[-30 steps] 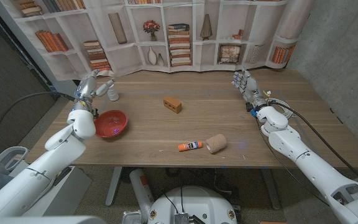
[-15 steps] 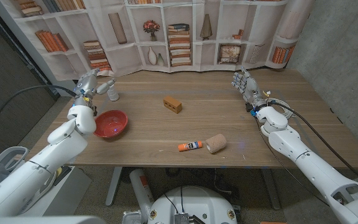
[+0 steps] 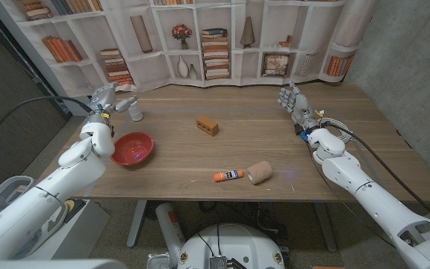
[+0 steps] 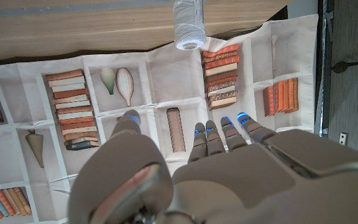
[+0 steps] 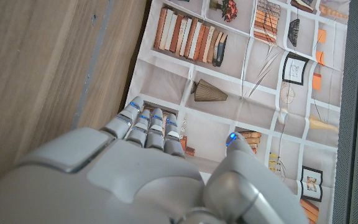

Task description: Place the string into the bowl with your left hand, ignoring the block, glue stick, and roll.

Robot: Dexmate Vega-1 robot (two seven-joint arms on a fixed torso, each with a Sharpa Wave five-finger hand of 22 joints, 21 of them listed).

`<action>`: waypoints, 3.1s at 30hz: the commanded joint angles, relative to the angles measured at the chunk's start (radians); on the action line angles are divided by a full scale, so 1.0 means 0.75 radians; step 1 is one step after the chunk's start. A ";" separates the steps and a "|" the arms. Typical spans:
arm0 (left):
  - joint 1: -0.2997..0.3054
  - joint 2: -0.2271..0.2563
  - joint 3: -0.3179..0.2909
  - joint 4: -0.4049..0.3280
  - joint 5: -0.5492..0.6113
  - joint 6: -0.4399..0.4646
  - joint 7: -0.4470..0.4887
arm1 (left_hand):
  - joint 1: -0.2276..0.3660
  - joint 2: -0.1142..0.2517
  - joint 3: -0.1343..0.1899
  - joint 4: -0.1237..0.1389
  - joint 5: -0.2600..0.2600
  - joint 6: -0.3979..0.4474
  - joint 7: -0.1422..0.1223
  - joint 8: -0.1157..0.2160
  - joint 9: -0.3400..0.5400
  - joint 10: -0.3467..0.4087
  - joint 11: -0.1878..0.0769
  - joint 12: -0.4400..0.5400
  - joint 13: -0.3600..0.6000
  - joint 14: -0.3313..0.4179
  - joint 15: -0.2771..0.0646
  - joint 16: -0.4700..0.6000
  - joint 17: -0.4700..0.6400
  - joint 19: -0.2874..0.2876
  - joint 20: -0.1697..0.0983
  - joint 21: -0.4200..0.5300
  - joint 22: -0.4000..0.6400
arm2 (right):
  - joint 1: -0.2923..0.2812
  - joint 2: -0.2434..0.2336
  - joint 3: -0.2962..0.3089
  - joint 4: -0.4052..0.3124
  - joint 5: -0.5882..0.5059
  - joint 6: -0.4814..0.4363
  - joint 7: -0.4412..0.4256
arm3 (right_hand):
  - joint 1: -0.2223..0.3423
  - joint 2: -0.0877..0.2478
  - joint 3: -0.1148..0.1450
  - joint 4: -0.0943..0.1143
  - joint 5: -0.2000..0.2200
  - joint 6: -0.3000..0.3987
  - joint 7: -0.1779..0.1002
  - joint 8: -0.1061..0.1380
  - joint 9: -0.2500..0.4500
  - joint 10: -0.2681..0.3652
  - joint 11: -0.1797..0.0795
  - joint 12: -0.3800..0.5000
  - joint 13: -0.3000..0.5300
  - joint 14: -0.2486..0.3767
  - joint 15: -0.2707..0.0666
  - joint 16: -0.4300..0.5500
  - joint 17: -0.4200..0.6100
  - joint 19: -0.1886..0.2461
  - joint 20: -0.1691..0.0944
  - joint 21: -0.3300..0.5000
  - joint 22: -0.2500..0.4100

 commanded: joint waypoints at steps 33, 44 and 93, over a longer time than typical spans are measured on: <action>-0.327 -0.006 0.250 0.181 0.145 0.187 -0.214 | 0.081 -0.056 -0.016 -0.059 0.011 0.012 -0.013 -0.002 0.003 0.036 -0.023 0.004 0.011 0.033 -0.001 -0.002 0.005 0.033 0.007 -0.002 0.002 | -0.040 -0.014 0.004 -0.046 -0.003 -0.028 -0.044 | 0.003 -0.008 -0.008 -0.002 0.008 0.012 -0.001 0.002 0.005 0.005 -0.002 0.007 0.007 0.007 0.001 0.002 0.003 -0.001 0.009 -0.003 0.008; -0.413 -0.014 0.306 0.247 0.169 0.185 -0.274 | 0.115 -0.084 -0.028 -0.083 0.014 0.046 -0.019 0.007 0.003 0.068 -0.040 0.012 0.012 0.053 -0.017 0.002 0.005 0.049 0.008 -0.001 0.002 | -0.052 -0.021 0.005 -0.072 -0.011 -0.038 -0.068 | 0.003 -0.007 -0.009 -0.003 0.009 0.012 -0.001 0.002 0.005 0.004 -0.001 0.006 0.007 0.007 0.001 0.002 0.003 -0.002 0.010 -0.004 0.008; -0.699 -0.183 0.476 0.686 0.173 0.073 -0.412 | 0.213 -0.144 -0.062 -0.134 0.017 0.070 -0.044 -0.001 0.005 0.102 -0.065 0.008 0.016 0.101 -0.026 0.001 0.006 0.118 0.021 0.009 0.004 | -0.056 -0.029 -0.002 -0.149 -0.051 -0.091 -0.154 | 0.003 -0.003 -0.015 -0.007 0.011 0.014 -0.002 0.002 0.005 0.008 0.001 0.007 0.007 0.013 0.001 0.003 0.003 -0.001 0.009 -0.004 0.008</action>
